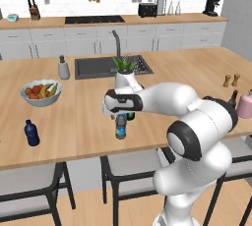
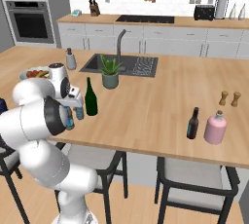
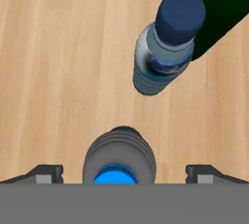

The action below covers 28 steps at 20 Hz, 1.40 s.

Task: Move the plastic bottles in the middle to the plastics group, and the glass bottles in the middle to the glass group.

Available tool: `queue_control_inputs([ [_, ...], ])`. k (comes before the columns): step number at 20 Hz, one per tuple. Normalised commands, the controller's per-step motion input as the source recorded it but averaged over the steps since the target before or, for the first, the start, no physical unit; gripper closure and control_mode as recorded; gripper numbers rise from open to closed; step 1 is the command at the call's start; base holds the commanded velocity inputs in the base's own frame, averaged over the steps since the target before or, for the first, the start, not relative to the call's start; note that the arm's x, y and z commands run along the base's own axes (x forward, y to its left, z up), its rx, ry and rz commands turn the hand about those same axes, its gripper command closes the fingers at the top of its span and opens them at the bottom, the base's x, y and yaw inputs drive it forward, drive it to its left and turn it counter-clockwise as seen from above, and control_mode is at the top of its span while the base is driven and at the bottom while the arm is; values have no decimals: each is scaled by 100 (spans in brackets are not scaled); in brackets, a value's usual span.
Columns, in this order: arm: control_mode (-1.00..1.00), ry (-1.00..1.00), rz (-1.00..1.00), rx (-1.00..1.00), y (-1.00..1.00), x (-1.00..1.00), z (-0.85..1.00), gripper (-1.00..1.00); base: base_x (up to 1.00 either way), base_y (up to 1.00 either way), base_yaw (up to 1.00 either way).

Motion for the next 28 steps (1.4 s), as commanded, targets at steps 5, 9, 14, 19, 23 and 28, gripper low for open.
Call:
queue_control_inputs([
  [5, -100, 0, 2, 0, 0, 0, -12, -100, 0, 0, 0],
  [9, -100, 0, 0, 0, 0, 0, 0, -100, 0, 0, 0],
  [14, -100, 0, 0, 0, 0, 0, 0, 100, 0, 0, 0],
  [19, -100, -6, 0, 0, 2, -14, 0, 100, 0, 0, 0],
  [23, -100, -17, 12, 0, 39, -68, 1, 100, 0, 0, 0],
  [28, -100, -14, 25, 0, 71, -71, 18, 100, 0, 0, 0],
])
